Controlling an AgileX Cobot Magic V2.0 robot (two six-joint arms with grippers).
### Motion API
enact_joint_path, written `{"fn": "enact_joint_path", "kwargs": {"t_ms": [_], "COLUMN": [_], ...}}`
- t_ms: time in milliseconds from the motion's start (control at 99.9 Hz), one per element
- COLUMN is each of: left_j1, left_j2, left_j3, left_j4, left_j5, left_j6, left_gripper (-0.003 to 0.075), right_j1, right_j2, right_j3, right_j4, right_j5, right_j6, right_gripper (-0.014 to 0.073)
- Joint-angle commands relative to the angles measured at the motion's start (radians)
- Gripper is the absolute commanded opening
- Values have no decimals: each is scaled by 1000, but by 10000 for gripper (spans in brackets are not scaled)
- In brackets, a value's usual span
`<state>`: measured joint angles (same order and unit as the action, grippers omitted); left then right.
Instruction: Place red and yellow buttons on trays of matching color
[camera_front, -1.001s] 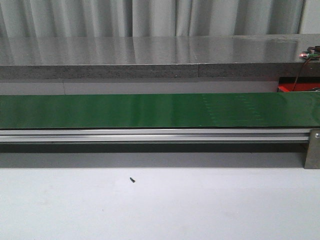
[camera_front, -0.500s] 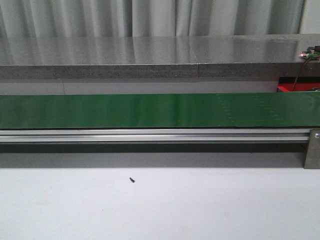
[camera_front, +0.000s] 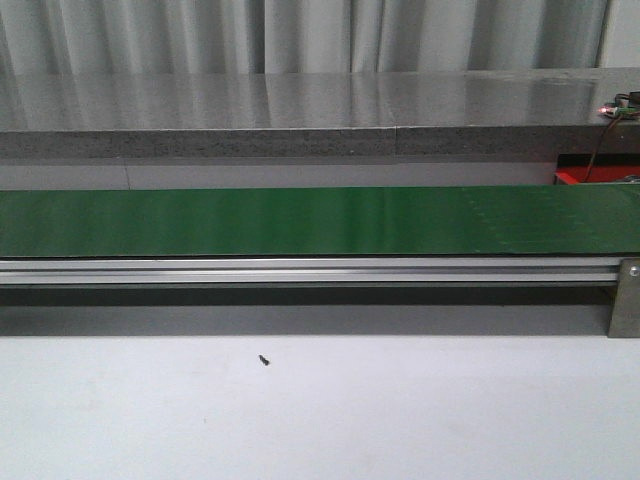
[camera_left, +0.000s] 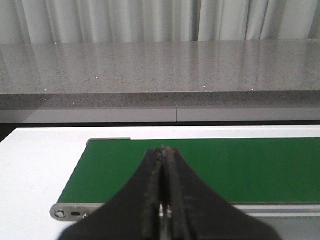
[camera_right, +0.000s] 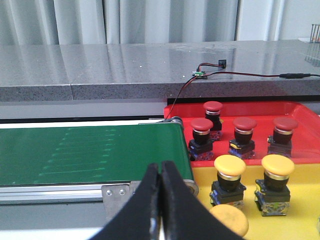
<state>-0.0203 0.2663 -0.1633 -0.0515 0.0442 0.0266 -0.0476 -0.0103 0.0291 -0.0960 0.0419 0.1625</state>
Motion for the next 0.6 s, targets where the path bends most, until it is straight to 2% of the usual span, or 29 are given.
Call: {"fn": "enact_joint_path", "kwargs": {"t_ms": [0, 230, 270, 310, 380, 590], "left_j1": [-8, 13, 13, 13, 13, 13], "left_j2": [-73, -311, -306, -300, -306, -306], "left_j3": [39, 193, 214, 209, 212, 212], "left_j4": [4, 25, 22, 19, 19, 19], "left_j5": [-92, -62, -78, -15, 5, 17], "left_j6": [-9, -9, -9, -9, -9, -9], "left_gripper": [-19, -19, -19, -19, -20, -20], "right_j1": [1, 1, 1, 1, 1, 1], "right_j2": [-18, -18, -18, -18, -16, -16], "right_j3": [-18, -18, -18, -18, -18, -18], "right_j4": [-14, -14, -14, -14, -14, -14], "right_j5": [-84, -84, -84, -84, -83, -83], "right_j6": [0, 0, 0, 0, 0, 0], "right_gripper": [-69, -69, -69, -69, -69, -69]}}
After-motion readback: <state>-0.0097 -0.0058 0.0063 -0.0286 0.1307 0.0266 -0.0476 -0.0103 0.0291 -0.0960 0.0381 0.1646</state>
